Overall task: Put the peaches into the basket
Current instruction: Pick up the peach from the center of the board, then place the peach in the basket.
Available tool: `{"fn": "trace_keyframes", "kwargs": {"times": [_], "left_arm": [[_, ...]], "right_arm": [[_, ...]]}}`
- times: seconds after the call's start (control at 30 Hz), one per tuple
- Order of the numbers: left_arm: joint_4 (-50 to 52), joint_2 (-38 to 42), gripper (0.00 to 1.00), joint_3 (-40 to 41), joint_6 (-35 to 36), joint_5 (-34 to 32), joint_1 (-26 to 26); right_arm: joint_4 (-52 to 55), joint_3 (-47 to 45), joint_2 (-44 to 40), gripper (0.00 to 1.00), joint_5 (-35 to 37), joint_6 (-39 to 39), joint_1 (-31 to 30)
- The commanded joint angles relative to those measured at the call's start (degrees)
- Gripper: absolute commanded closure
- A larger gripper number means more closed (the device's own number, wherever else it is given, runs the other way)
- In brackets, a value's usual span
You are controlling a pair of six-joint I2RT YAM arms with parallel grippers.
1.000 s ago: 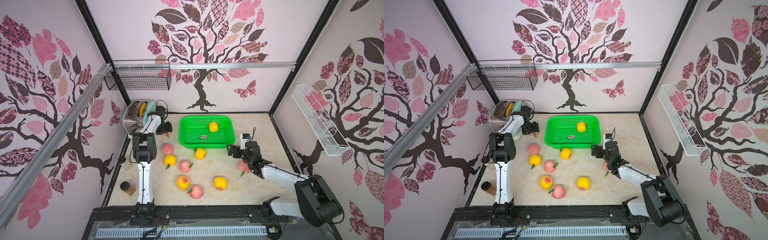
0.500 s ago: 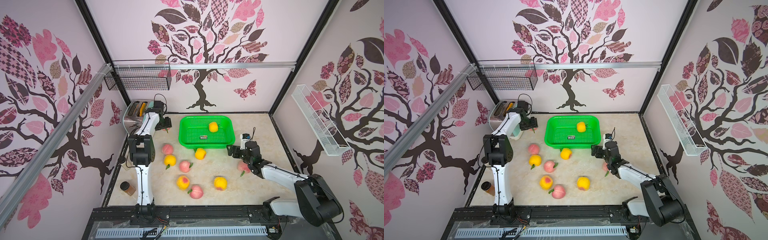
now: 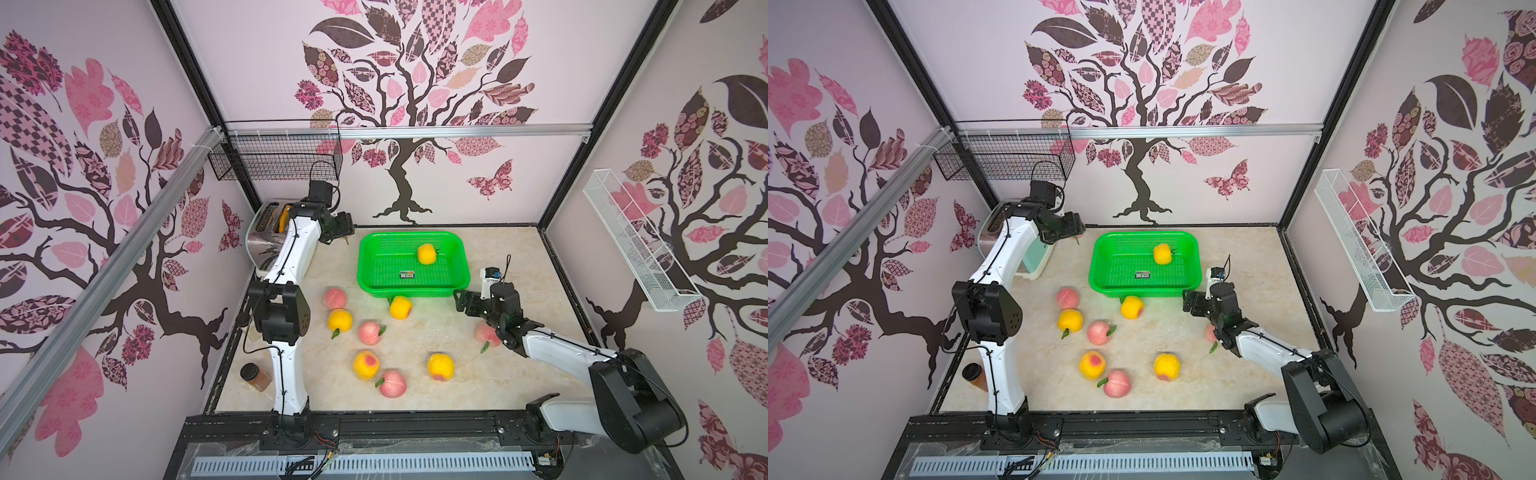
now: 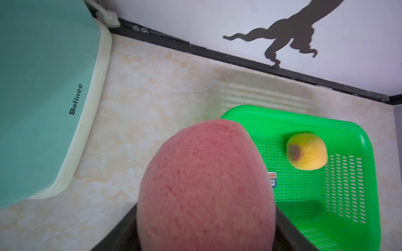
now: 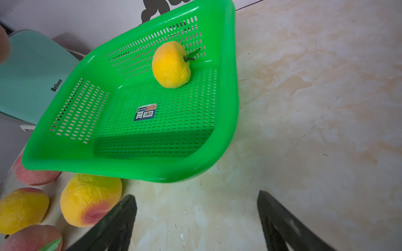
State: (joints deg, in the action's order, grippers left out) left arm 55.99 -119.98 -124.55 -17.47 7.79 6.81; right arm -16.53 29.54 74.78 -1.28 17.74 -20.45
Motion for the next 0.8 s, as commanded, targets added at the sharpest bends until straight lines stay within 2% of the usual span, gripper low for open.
{"fn": "trace_keyframes", "kwargs": {"times": [0.0,0.27,0.53,0.77], "left_arm": [[-1.05,1.41,0.3,-1.22,-1.26,2.14,1.64],[-3.67,1.25,0.3,-1.98,-0.61,0.13,7.68],[-3.27,-3.36,0.3,-5.57,-1.2,-0.57,9.91],[-3.08,-6.93,0.3,-5.66,1.12,-4.88,12.26]], "right_arm": [[1.64,2.4,-2.15,0.11,1.57,-0.77,-0.15],[2.24,2.34,-3.37,0.11,1.28,-0.77,-0.18],[3.11,2.2,-4.9,0.11,1.92,-1.35,-0.16],[3.09,2.12,-5.17,0.11,1.39,-0.95,-0.2]]}}
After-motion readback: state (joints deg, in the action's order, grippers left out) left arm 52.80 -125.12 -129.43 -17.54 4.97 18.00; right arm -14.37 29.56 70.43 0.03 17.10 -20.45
